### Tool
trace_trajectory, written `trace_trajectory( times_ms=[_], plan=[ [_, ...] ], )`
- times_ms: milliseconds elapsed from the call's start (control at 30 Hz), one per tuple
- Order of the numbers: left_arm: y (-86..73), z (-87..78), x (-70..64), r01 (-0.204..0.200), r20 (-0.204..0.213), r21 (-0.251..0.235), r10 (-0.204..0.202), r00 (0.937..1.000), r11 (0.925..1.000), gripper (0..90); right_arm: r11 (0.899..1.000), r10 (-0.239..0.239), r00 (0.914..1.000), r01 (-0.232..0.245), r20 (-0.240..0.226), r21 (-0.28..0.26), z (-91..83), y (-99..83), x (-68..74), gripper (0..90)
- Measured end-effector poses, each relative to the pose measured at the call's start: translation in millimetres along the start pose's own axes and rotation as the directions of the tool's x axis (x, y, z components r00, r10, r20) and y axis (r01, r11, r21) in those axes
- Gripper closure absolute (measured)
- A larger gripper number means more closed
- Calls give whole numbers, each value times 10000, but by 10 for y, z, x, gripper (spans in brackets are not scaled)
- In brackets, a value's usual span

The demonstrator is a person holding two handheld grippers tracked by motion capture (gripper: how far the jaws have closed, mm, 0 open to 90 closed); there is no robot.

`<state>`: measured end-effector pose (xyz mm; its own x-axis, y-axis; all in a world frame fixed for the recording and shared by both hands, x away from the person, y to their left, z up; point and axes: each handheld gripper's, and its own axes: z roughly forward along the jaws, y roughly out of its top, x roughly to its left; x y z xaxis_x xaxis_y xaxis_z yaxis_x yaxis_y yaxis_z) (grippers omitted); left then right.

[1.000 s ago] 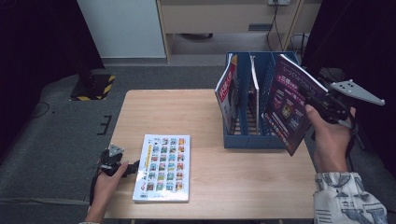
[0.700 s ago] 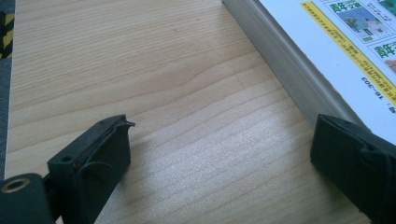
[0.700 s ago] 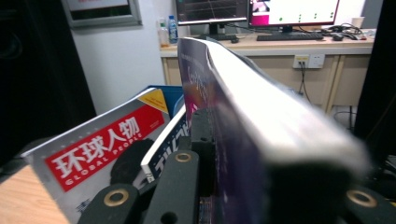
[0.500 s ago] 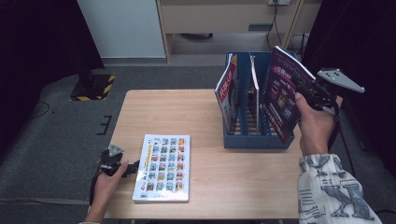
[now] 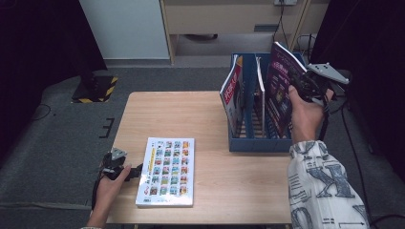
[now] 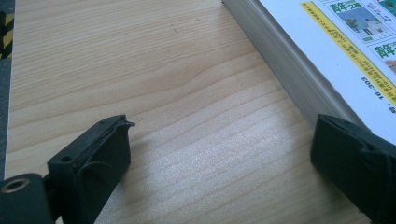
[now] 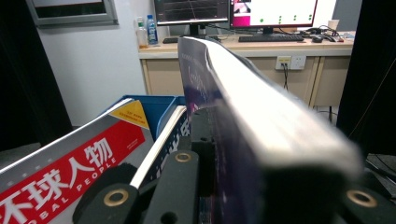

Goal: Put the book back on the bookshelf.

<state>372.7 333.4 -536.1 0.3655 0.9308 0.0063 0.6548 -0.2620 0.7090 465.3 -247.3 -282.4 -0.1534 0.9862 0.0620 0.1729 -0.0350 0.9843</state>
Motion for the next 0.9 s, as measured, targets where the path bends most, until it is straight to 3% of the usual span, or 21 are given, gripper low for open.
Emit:
trace_trajectory(
  times_ms=[333, 900],
  plan=[
    [-1, 0, -1, 6, -1, -3, -6, 10000, 10000, 41, 9996, -269, 9995, 267, 168, 118, 201, -31, 130, 839],
    [-1, -1, -2, 12, -10, 0, -12, 10000, 10000, 41, 9990, -444, 9986, 444, 270, 3, 414, -76, 192, 838]
  ],
)
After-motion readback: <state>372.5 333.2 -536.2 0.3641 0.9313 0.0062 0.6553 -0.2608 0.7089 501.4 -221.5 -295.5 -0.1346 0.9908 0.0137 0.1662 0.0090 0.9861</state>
